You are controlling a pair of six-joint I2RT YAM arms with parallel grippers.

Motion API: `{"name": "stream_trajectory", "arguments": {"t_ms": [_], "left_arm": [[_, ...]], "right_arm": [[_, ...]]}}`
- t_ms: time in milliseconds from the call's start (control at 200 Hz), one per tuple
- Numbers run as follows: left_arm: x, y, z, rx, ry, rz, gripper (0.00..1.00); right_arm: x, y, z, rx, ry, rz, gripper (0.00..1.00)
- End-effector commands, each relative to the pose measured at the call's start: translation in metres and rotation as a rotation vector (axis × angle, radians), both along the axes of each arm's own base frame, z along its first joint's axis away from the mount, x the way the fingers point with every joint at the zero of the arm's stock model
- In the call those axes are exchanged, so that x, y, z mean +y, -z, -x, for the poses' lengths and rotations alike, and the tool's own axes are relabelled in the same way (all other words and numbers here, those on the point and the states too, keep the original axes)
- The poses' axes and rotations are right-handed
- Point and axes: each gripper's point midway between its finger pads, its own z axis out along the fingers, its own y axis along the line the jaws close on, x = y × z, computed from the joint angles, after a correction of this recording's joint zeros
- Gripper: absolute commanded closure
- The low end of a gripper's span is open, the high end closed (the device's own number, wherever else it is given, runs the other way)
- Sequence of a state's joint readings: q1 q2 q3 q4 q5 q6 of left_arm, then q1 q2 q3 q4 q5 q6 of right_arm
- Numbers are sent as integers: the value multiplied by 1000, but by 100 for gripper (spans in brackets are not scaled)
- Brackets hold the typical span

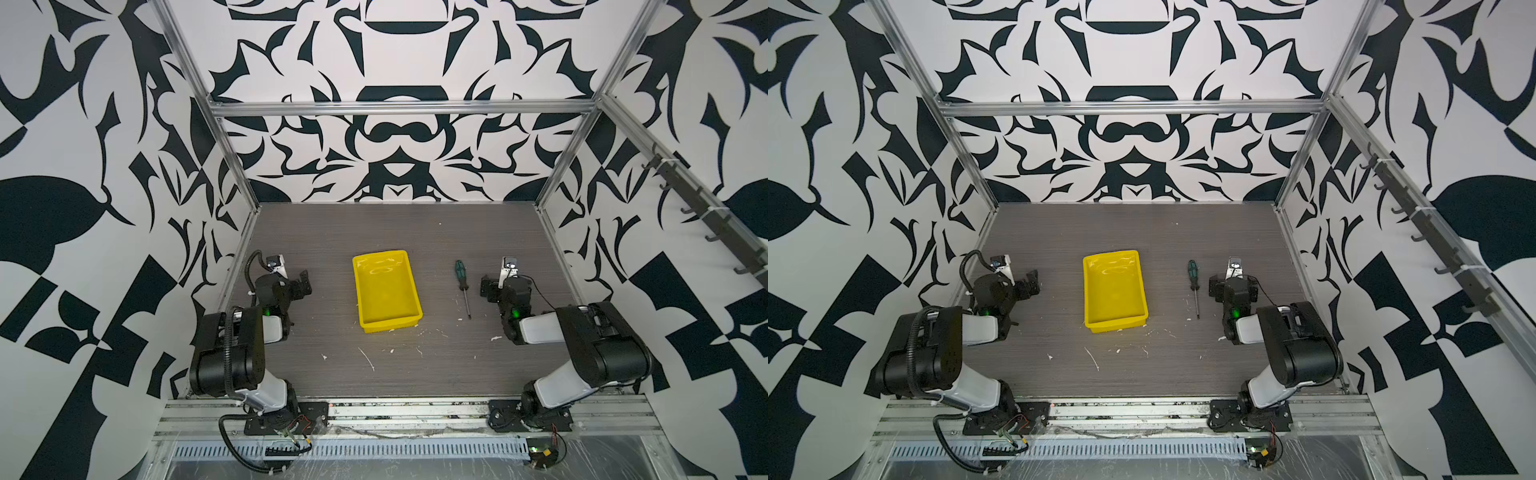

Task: Put the screwdriver in the bin
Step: Move the screwdriver to the center of the table.

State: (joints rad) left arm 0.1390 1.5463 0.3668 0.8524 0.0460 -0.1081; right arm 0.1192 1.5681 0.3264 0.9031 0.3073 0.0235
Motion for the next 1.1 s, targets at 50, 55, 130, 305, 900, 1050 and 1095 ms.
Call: {"name": "stream_trajectory", "arguments": {"t_ms": [50,55,130,305,900,1050,1095], "left_arm": [[-2,-13,-9,-46,8,11,1],[-2,-12,-9,-45,8,10,1],[-2,-12,-9,-43,7,11,1],[-2,-12,-9,-46,8,11,1],[-2,-12,-9,-50,6,12,1],[-2,-13,-9,-51,7,11,1],[-2,-13,-9,-49,6,11,1]], "right_arm": [[-1,-19,-9,-69,10,2,0],[-2,-19,-10,-70,10,2,0],[-2,-19,-9,-73,9,3,0],[-2,-19,-9,-71,9,5,0],[-2,-18,-9,-67,9,6,0],[-2,-19,-9,-69,9,6,0],[-2,-19,-9,-71,12,4,0]]}}
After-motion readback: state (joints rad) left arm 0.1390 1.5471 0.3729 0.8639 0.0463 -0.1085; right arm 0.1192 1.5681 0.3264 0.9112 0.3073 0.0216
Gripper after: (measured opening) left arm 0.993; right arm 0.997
